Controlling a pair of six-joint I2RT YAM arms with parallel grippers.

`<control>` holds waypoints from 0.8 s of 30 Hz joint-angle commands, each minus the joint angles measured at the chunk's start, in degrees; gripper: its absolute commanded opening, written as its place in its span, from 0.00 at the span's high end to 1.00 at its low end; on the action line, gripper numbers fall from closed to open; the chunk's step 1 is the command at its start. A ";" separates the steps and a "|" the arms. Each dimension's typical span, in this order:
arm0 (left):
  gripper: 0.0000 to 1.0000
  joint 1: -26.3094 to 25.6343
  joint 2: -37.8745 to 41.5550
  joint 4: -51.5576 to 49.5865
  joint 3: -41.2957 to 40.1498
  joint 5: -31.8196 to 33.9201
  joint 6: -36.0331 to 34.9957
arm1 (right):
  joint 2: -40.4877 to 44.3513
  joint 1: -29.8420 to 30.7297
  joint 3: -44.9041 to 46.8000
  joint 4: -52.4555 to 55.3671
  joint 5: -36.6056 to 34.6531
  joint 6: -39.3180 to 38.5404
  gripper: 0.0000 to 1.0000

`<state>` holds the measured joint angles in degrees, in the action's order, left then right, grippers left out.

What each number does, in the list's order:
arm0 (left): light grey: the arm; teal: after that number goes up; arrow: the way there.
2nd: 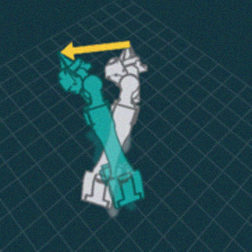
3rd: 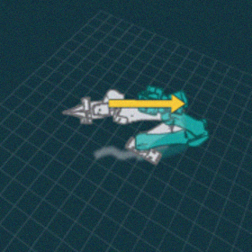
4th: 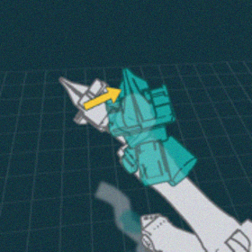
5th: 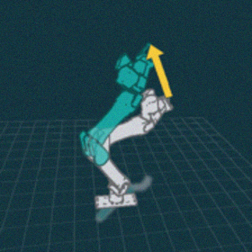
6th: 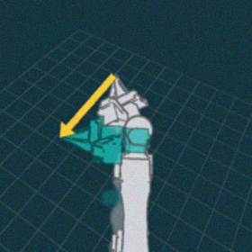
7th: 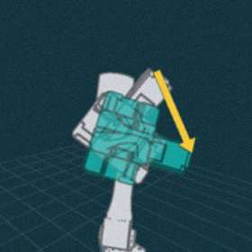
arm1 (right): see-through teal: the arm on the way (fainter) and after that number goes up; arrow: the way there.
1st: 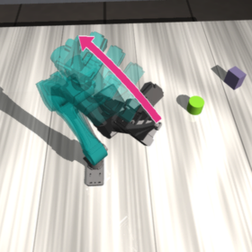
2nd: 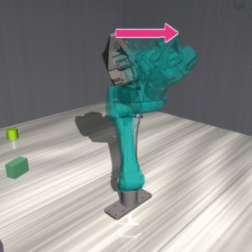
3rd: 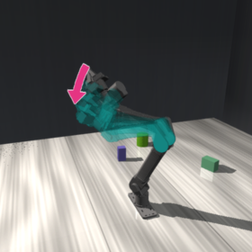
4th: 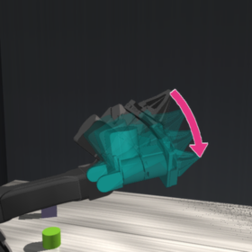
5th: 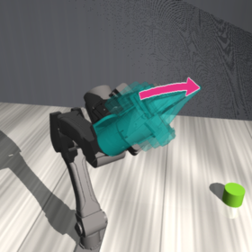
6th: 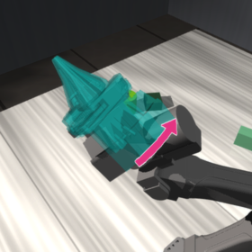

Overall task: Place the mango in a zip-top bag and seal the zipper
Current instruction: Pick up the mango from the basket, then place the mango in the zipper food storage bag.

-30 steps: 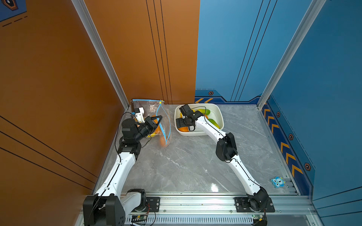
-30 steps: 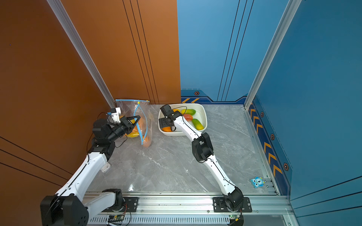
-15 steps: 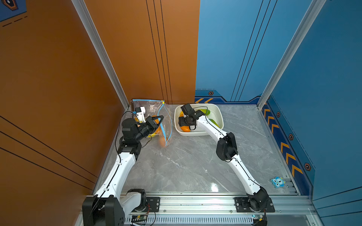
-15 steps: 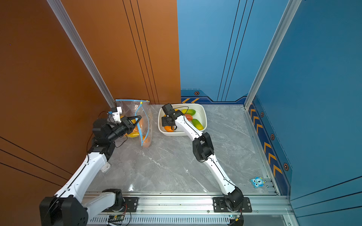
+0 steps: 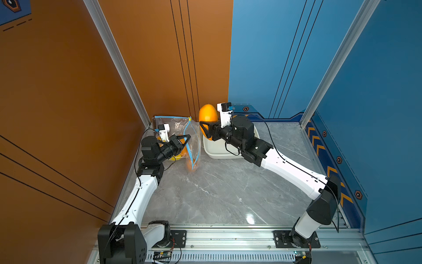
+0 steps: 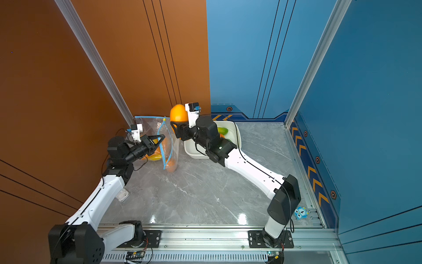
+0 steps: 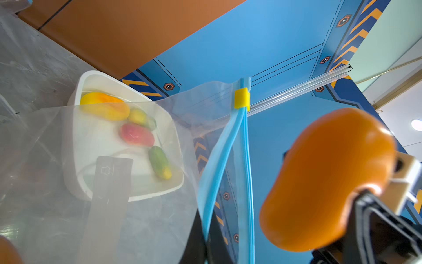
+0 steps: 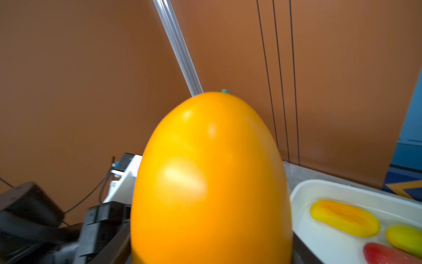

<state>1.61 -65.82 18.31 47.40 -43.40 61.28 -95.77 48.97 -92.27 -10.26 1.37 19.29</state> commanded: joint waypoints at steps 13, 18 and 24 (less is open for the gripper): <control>1.00 2.28 -0.44 0.71 2.61 -5.95 2.13 | -14.34 5.61 -1.42 -30.21 9.90 -5.13 0.59; 1.00 3.79 -0.36 0.72 3.58 -7.21 3.06 | -15.98 5.66 0.23 -30.84 7.64 -8.16 0.59; 1.00 6.70 -0.46 0.68 4.50 -8.62 4.88 | -16.55 5.17 2.95 -31.18 8.12 -11.46 0.51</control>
<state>7.20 -66.37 17.56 49.91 -49.30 64.97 -110.89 54.33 -90.56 -39.92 9.89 10.87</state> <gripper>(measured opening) 0.046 0.719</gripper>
